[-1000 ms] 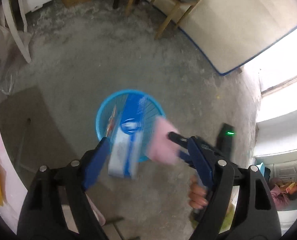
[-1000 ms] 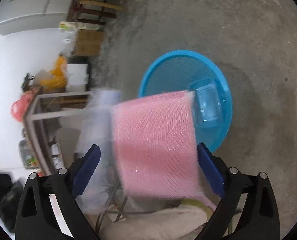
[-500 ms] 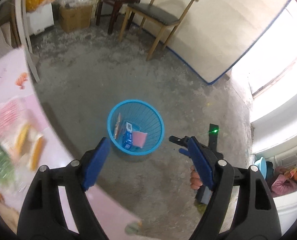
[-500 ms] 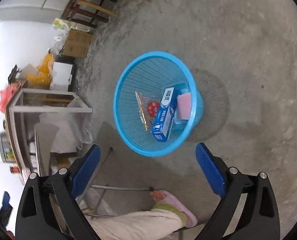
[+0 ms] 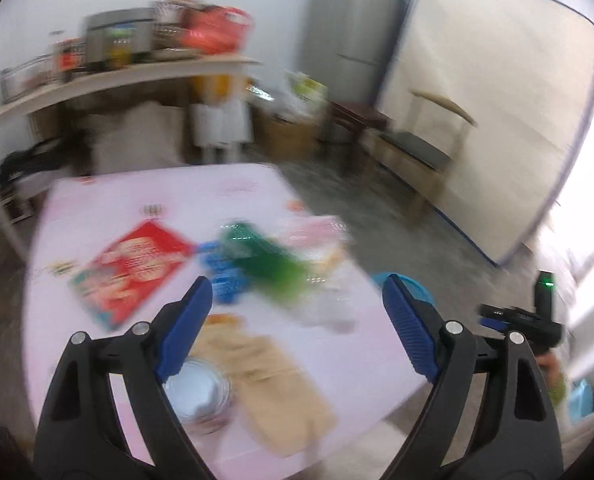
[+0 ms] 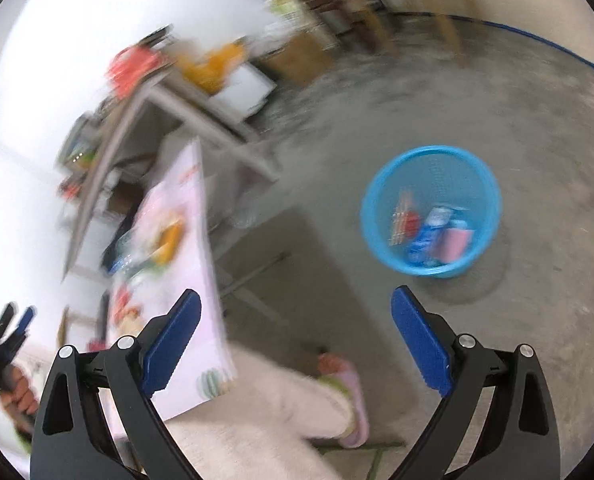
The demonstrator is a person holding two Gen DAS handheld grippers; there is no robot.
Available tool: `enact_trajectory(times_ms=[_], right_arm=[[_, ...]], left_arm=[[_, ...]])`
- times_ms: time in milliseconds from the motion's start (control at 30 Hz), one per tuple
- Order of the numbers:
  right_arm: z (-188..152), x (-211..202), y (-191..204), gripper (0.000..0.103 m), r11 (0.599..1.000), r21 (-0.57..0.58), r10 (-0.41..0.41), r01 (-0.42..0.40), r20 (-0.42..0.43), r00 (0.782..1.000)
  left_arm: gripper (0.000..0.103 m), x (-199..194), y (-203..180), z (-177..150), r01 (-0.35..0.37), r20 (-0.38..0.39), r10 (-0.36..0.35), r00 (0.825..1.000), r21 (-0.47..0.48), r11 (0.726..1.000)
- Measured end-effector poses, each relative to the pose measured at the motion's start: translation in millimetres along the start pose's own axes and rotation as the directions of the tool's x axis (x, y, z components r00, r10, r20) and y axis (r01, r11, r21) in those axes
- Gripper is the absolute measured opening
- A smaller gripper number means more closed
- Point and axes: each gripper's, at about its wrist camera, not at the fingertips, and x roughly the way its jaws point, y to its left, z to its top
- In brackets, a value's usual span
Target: Collect trash
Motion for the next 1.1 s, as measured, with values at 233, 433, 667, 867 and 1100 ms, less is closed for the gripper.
enact_trajectory(times_ms=[233,433,667,867,1100], right_arm=[[-32.0,35.5,138.9,0.093,0.925,-0.323,0.156,-0.199,-0.153,0.976],[-72.3,93.9,203.3,0.093,0.866,-0.444,0.096,-0.231,-0.306,0.947],[-97.0,133.7,225.7,0.093,0.86,-0.47,0.021,-0.201,-0.36,0.933],[-100.7,142.8,229.2,0.093,0.863,-0.474,-0.017,-0.175,-0.373,0.928],[-99.2,150.4,229.6,0.093,0.87,-0.463,-0.026,-0.17,-0.387,0.922]], left_arm=[[0.084,-5.9,57.1,-65.3,-0.037,-0.047,0.031,0.998,-0.131,0.991],[0.084,23.0,57.3,-96.1,-0.013,-0.058,0.007,0.998,-0.105,0.994],[0.084,65.6,54.0,-92.4,-0.176,-0.08,0.179,0.981,0.04,0.984],[0.062,73.1,71.0,-92.7,-0.138,-0.107,0.139,0.985,0.013,0.99],[0.062,51.7,121.8,-106.3,0.028,-0.029,-0.036,0.999,-0.243,0.97]])
